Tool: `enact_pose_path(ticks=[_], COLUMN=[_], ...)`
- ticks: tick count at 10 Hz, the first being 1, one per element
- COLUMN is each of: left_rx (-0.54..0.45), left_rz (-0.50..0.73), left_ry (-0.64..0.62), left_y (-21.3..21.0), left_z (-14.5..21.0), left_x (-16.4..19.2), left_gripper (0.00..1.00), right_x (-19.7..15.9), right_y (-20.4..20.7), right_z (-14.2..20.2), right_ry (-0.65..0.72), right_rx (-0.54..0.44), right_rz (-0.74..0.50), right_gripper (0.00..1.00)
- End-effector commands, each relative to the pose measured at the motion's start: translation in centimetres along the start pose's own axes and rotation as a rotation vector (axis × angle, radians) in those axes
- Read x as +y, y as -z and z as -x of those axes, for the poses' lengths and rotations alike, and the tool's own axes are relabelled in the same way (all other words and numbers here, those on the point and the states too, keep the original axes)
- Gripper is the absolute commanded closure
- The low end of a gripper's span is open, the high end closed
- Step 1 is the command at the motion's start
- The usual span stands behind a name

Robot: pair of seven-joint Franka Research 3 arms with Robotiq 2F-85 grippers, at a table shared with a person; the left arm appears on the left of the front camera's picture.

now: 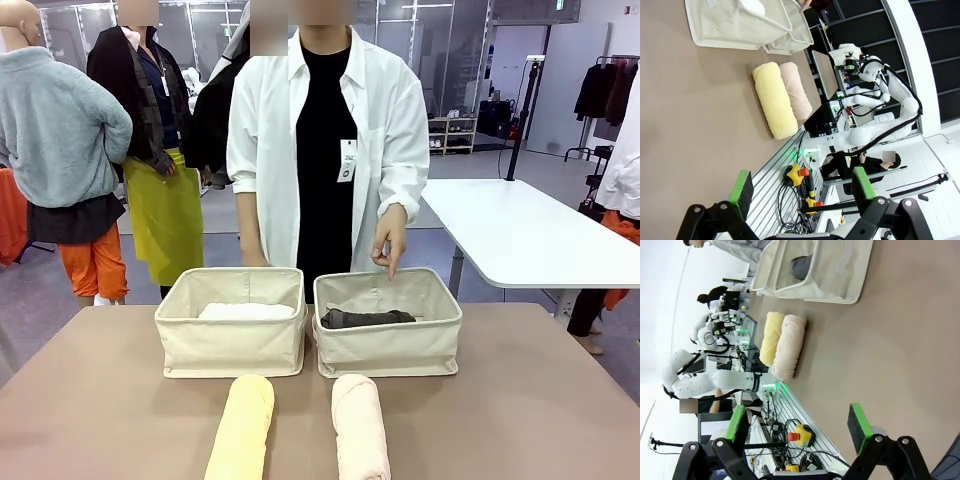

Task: Divide the towels into two baskets.
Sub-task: Pick up one hotel-folded towel from the bottom of the table and place it in the Fabric basket indicated by the person.

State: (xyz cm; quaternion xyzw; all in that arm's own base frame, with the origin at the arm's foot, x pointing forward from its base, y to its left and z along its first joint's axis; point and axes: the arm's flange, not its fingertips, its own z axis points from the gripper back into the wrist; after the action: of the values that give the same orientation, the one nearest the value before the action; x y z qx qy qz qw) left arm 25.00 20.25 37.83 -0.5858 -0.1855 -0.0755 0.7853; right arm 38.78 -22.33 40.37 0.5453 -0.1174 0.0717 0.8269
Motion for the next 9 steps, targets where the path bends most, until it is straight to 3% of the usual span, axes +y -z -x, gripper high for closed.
enact_pose_path(ticks=[1,5,9], left_rx=[-0.003,-0.003,-0.003], left_rz=[0.008,0.008,0.008], left_ry=[0.01,0.01,0.01], left_y=[-0.1,-0.1,-0.1], left_z=[0.4,0.4,0.4], left_x=[-0.4,-0.4,-0.4], left_gripper=[0.0,0.0,0.0], right_x=[3.9,10.5,13.3], right_y=[2.2,16.2,29.8], right_z=[-0.1,-0.3,1.6], right_ry=[0.045,0.121,0.108], right_rx=[0.032,0.055,0.1], right_rz=[0.144,0.318,0.478], right_gripper=[0.0,0.0,0.0])
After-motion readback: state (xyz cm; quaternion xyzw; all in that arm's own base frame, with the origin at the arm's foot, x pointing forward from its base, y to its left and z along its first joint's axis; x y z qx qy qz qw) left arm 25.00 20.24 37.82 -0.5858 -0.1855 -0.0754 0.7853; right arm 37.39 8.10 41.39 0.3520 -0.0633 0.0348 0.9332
